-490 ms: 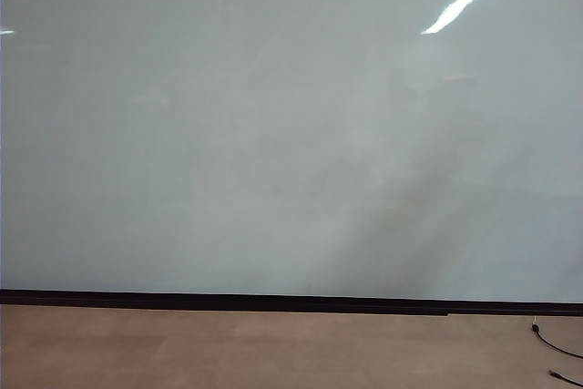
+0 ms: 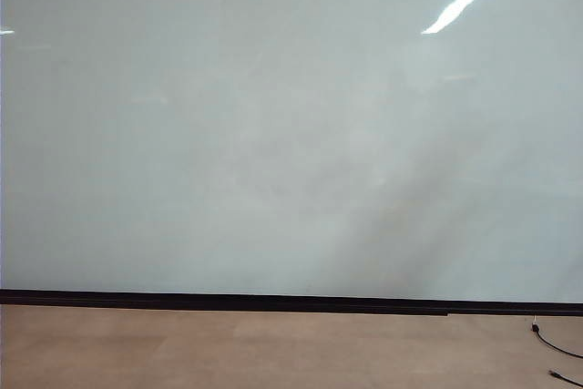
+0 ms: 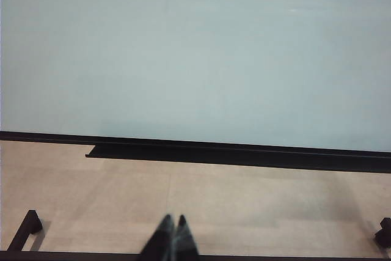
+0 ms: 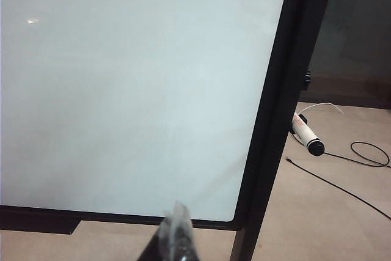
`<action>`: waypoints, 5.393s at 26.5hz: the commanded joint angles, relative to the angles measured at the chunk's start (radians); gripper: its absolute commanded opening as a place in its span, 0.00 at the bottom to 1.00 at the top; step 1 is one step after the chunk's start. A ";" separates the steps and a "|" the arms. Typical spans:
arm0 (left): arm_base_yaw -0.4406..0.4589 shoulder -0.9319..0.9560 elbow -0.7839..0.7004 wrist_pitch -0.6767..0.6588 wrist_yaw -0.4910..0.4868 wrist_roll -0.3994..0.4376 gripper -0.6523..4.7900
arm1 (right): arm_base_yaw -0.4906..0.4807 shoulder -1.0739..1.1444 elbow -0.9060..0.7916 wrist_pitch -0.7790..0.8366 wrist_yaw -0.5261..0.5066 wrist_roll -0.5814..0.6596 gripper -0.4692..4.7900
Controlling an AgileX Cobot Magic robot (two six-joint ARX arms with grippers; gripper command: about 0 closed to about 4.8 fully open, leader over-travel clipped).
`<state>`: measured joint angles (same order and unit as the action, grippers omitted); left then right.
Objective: Pick up the pen on the shelf to the right of the whiteboard and write the letter Z.
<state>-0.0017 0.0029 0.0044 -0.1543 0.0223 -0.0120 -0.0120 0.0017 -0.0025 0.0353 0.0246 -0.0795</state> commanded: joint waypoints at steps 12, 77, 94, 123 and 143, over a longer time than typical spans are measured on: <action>0.000 0.000 0.002 0.005 0.000 0.004 0.11 | -0.002 0.000 0.005 0.013 0.459 -0.001 0.09; 0.000 0.000 0.002 0.005 0.000 0.004 0.11 | -0.002 0.000 0.003 -0.060 0.428 0.002 0.89; 0.000 0.000 0.002 0.005 0.000 0.004 0.11 | -0.002 0.000 0.010 0.021 0.403 0.103 1.00; 0.000 0.000 0.002 0.006 0.000 0.004 0.11 | -0.174 0.592 0.146 0.472 0.177 0.095 1.00; 0.000 0.000 0.002 0.005 0.000 0.004 0.11 | -0.308 1.102 0.174 0.904 -0.017 0.095 0.98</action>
<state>-0.0017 0.0029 0.0044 -0.1543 0.0223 -0.0124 -0.3111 1.0878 0.1616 0.8959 0.0341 0.0174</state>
